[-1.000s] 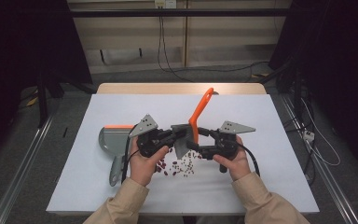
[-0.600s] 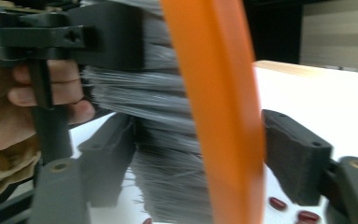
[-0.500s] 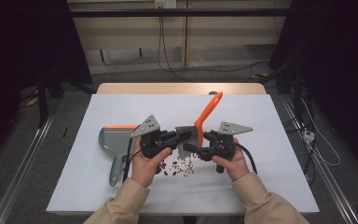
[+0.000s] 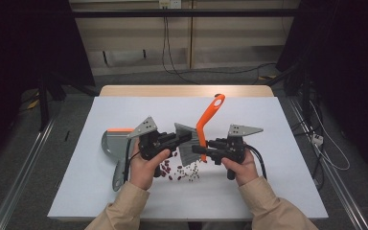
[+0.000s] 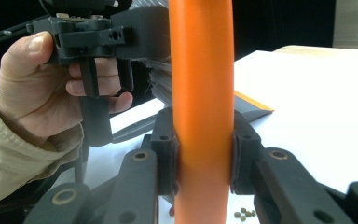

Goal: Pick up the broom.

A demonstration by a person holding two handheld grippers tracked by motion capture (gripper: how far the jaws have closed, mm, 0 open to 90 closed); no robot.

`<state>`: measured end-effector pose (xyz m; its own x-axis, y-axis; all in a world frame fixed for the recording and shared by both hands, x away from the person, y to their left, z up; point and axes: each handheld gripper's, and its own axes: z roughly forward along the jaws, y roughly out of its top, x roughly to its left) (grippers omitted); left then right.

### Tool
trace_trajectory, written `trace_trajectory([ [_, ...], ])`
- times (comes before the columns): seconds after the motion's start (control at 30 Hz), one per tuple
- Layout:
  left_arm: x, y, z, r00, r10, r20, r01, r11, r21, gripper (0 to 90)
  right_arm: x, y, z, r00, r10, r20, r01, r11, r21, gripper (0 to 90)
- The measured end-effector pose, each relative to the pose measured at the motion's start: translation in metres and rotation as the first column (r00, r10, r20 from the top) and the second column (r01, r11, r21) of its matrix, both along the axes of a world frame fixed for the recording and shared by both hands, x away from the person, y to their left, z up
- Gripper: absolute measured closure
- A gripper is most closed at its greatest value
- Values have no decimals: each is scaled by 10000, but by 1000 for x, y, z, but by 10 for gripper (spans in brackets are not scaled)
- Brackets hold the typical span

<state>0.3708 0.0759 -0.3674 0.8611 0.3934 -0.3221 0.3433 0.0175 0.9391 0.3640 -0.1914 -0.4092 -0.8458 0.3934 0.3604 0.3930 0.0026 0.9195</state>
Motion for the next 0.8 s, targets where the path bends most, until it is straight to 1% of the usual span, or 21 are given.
trace_trajectory([
  [0.07,1,1,-2,10000,62,54,-62,10000,16,807,-1,-1,2,9999,-150,-52,149,9998,-129,698],
  [0.1,1,1,-3,9997,220,98,-221,9997,40,793,-1,-1,3,9997,-221,-57,219,9995,-222,699],
  [0.13,2,1,-4,9997,207,134,-207,9998,61,793,-1,-2,4,9993,-356,-72,353,9989,-316,699],
  [0.17,2,1,-4,9996,221,158,-223,9997,105,792,-2,-2,4,9991,-405,-143,399,9985,-379,699],
  [0.27,2,1,-4,9990,333,294,-342,9990,303,771,-3,-3,6,9986,-515,-151,505,9968,-620,700],
  [0.37,3,3,-5,9989,414,241,-426,9979,478,721,-4,-2,10,9975,-698,-86,686,9932,-939,700],
  [0.43,4,4,-5,9967,686,436,-718,9945,763,681,-5,-3,11,9963,-852,-79,839,9907,-1071,700],
  [0.5,5,6,-5,9958,788,474,-826,9929,853,622,-4,-5,12,9949,-998,-127,976,9881,-1192,701],
  [0.53,5,7,-4,9949,778,642,-840,9914,1004,618,-4,-7,12,9936,-1119,-118,1095,9856,-1288,701],
  [0.6,5,7,-3,9939,793,763,-887,9876,1293,587,-3,-11,12,9921,-1249,-126,1221,9832,-1359,701],
  [0.67,5,9,-1,9937,813,770,-911,9869,1334,528,-2,-15,13,9872,-1590,-154,1549,9762,-1520,701],
  [0.73,6,11,0,9937,821,769,-924,9855,1420,496,0,-21,12,9836,-1787,-234,1731,9730,-1526,702],
  [0.8,6,14,1,9930,855,820,-973,9835,1528,424,1,-26,13,9771,-2114,-236,2038,9623,-1799,702],
])
